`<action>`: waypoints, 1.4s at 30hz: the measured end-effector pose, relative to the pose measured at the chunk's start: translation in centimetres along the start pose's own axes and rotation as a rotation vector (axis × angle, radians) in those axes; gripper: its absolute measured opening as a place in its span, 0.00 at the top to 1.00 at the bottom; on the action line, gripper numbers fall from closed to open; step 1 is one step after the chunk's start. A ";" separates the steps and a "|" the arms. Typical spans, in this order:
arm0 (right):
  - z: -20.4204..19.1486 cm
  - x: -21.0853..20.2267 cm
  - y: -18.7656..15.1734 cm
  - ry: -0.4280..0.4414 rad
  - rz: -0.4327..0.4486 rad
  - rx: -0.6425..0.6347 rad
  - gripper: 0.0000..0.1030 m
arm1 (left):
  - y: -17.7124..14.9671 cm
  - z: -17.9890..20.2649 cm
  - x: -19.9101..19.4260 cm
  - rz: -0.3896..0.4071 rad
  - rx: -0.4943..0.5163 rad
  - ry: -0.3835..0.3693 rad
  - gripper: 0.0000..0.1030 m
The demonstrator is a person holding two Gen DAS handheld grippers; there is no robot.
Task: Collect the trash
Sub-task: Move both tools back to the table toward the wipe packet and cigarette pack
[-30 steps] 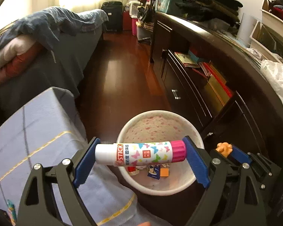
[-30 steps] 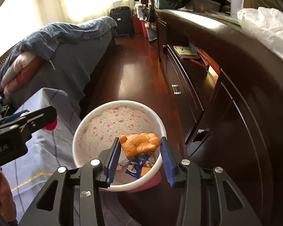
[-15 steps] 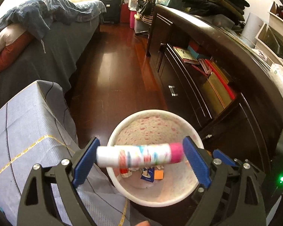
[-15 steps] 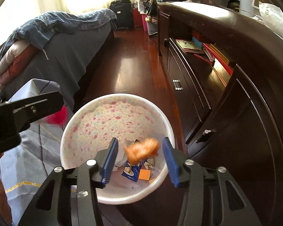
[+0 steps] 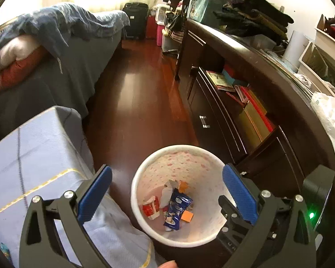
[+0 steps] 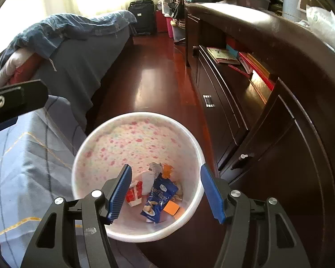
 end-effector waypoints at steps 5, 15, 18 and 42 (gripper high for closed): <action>-1.2 -3.2 0.5 0.014 0.034 -0.025 0.29 | -0.4 -0.8 -3.8 0.058 0.019 0.039 0.04; -8.1 -9.6 0.3 0.136 0.110 -0.158 0.23 | -1.8 -7.1 -13.7 0.191 -0.060 0.184 0.04; -11.1 -11.3 0.0 0.184 0.129 -0.214 0.23 | -2.6 -10.4 -17.1 0.232 -0.113 0.243 0.04; -30.1 -19.4 -4.2 0.435 0.197 -0.576 0.19 | -11.4 -31.2 -31.0 0.322 -0.480 0.559 0.04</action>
Point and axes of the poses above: each gripper's, at about its wrist camera, not at the fingertips, and x roughly the way its jaws point, z to its right, y to its top, the point moved 3 cm from there along x, roughly the way its jaws point, and after that the axes turned 13 degrees about -x, right-handed, at the moved point
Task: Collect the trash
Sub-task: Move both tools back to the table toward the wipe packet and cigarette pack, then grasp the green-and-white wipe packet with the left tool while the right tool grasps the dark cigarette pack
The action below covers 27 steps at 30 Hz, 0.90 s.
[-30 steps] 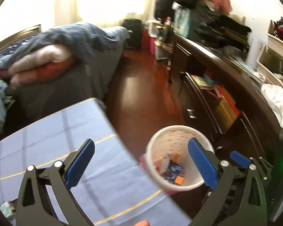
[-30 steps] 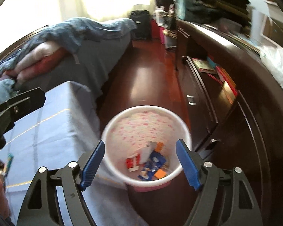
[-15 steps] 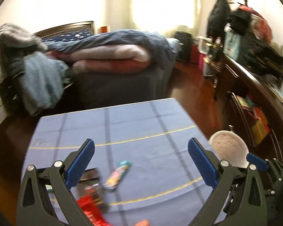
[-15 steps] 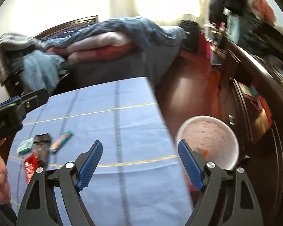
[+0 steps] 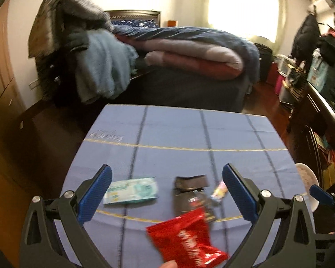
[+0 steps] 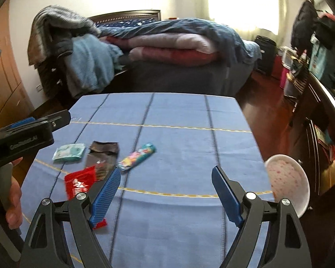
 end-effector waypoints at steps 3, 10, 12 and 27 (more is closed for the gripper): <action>-1.3 0.5 0.5 0.005 -0.003 -0.021 0.19 | 0.3 -2.0 0.3 0.005 -0.030 0.017 0.04; -2.7 2.2 1.0 0.011 -0.026 -0.040 0.19 | 0.1 -6.1 3.1 -0.038 -0.093 0.081 0.04; -2.9 2.9 0.9 0.015 -0.040 -0.039 0.19 | -0.5 -6.2 4.1 -0.059 -0.089 0.089 0.04; -1.8 6.5 0.8 0.011 -0.093 -0.006 0.19 | -3.1 -6.0 12.0 -0.189 -0.065 0.133 0.05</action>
Point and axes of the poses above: each gripper's, at about its wrist camera, not at the fingertips, and x roughly the way its jaws point, z to its right, y to its top, the point moved 3 cm from there along x, roughly the way its jaws point, and after that the axes turned 13 degrees about -x, right-handed, at the moved point
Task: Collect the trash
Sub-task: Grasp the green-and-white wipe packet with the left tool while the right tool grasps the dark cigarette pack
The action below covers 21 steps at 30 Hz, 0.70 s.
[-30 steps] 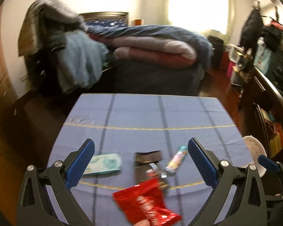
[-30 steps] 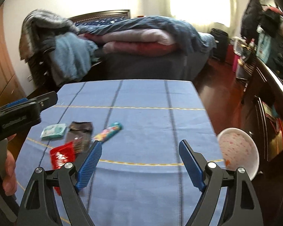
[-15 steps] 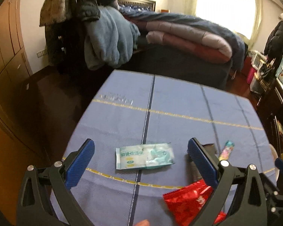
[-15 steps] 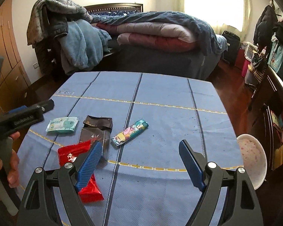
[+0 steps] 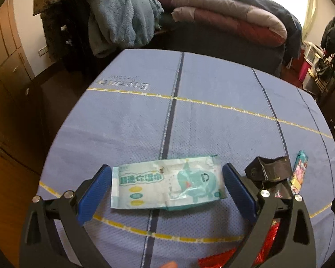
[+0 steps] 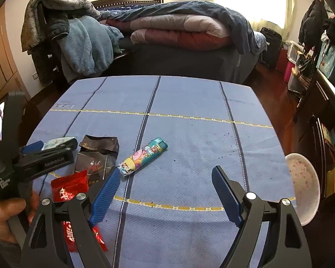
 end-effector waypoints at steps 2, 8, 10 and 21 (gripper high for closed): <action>-0.1 0.6 0.2 0.017 -0.005 0.005 0.19 | -0.1 0.3 0.4 0.007 0.016 0.004 0.06; -0.5 2.4 1.0 0.051 -0.025 0.021 0.19 | 0.0 0.6 -0.5 0.070 0.045 0.003 0.20; -1.0 2.9 1.3 0.070 -0.031 0.023 0.19 | 0.4 0.1 -0.7 0.076 0.026 0.004 0.21; -6.4 4.8 4.0 0.173 -0.033 -0.051 0.15 | 2.7 -5.4 -3.3 0.128 -0.119 -0.005 0.23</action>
Point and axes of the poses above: each gripper's, at about its wrist camera, not at the fingertips, and x roughly the way its jaws point, z to its right, y to its top, the point moved 3 cm from there along x, roughly the way its jaws point, and after that the axes turned 13 degrees about -x, right-handed, at the moved point
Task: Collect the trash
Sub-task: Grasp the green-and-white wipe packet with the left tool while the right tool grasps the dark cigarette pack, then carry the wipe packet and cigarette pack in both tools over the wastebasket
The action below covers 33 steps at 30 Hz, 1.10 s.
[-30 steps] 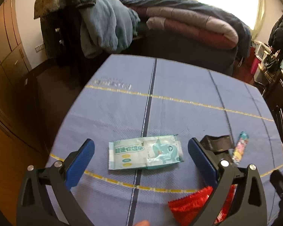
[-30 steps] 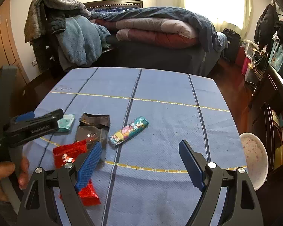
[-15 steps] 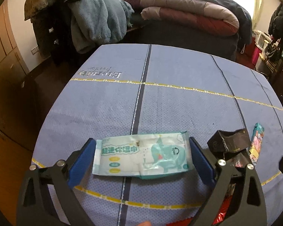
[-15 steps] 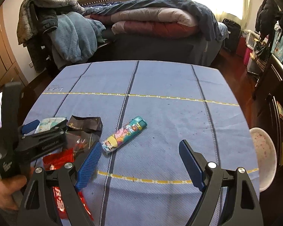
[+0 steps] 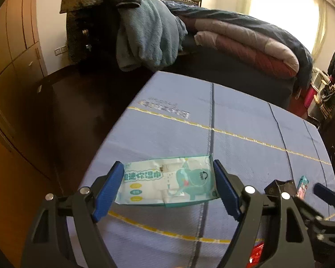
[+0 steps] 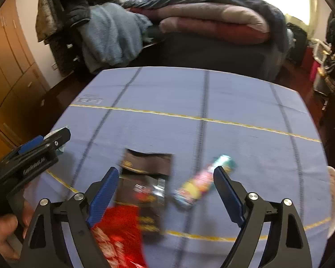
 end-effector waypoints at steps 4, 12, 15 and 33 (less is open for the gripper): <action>-1.7 1.9 0.8 -0.010 -0.050 -0.018 0.16 | 0.3 -0.7 -0.8 0.011 -0.009 -0.011 0.22; -2.2 2.9 0.6 -0.052 -0.111 -0.030 0.47 | 0.7 -1.1 -2.1 0.024 -0.021 -0.045 0.22; -1.8 1.4 1.2 -0.055 -0.040 -0.020 0.47 | 1.0 -0.4 -2.9 0.034 -0.017 -0.069 0.22; 10.4 -14.1 -1.6 -0.217 0.289 0.187 0.47 | -0.2 17.9 -12.9 0.167 0.233 -0.343 0.22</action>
Point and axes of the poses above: each gripper's, at about its wrist camera, not at the fingertips, and x roughly the way its jaws point, z to its right, y to its top, the point moved 3 cm from there along x, roughly the way its jaws point, and after that the axes turned 13 degrees about -x, right-handed, at the moved point
